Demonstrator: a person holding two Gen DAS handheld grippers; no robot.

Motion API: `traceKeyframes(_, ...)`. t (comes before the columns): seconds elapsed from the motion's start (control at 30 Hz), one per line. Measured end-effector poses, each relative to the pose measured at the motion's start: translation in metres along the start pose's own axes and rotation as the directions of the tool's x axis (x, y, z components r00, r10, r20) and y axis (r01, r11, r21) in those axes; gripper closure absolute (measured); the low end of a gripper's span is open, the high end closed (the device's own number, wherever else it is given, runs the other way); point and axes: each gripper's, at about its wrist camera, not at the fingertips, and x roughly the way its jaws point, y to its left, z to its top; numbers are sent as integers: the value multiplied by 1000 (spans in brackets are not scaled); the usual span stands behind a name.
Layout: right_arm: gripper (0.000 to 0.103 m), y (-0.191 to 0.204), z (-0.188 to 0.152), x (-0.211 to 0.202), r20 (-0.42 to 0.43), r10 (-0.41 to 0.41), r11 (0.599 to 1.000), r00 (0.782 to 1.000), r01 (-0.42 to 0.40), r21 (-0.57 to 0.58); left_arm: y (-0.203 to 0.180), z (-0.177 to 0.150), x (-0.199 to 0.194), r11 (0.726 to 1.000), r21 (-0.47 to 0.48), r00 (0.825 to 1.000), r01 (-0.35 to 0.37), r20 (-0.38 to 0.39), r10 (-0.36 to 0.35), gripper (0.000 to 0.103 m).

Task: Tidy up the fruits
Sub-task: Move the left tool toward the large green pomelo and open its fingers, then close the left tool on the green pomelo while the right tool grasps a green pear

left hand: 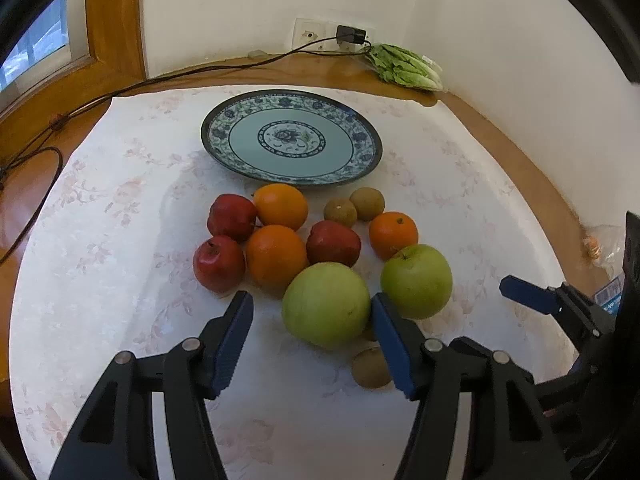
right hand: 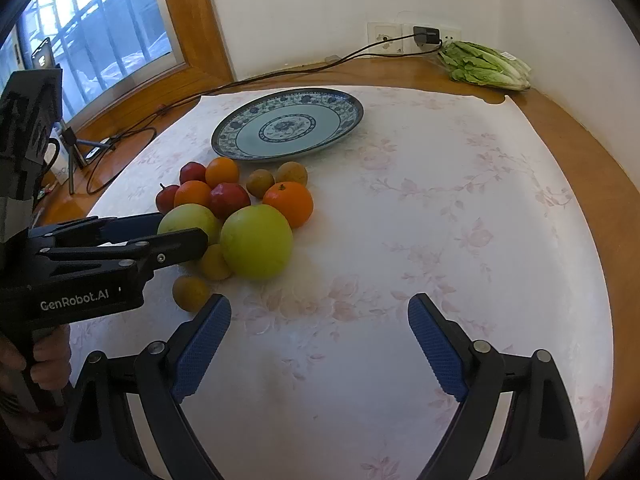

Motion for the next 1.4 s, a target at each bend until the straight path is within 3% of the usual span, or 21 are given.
traceKeyframes(0.37,11,-1,-1,3,-10,1,1000,1000,-1,7,8,3,4,998,-50,999,45,-8,-46,38)
traceKeyframes(0.63,12,-1,-1,4,-15,1,1000,1000,-1,10,8,3,4,994,-46,995,99,-14,-100,55)
traceKeyframes(0.93,13,0,4,2,4,19,1000,1000,-19,18,7,2,2,994,-20,994,103,-17,-104,56)
traceKeyframes(1.23,20,12,18,4,-2,55,998,998,-55,-15,15,-4,-5,997,2,997,79,-12,-79,56)
traceKeyframes(1.4,30,17,24,13,-31,71,997,997,-71,-9,23,-3,-10,997,1,997,75,-5,-75,56)
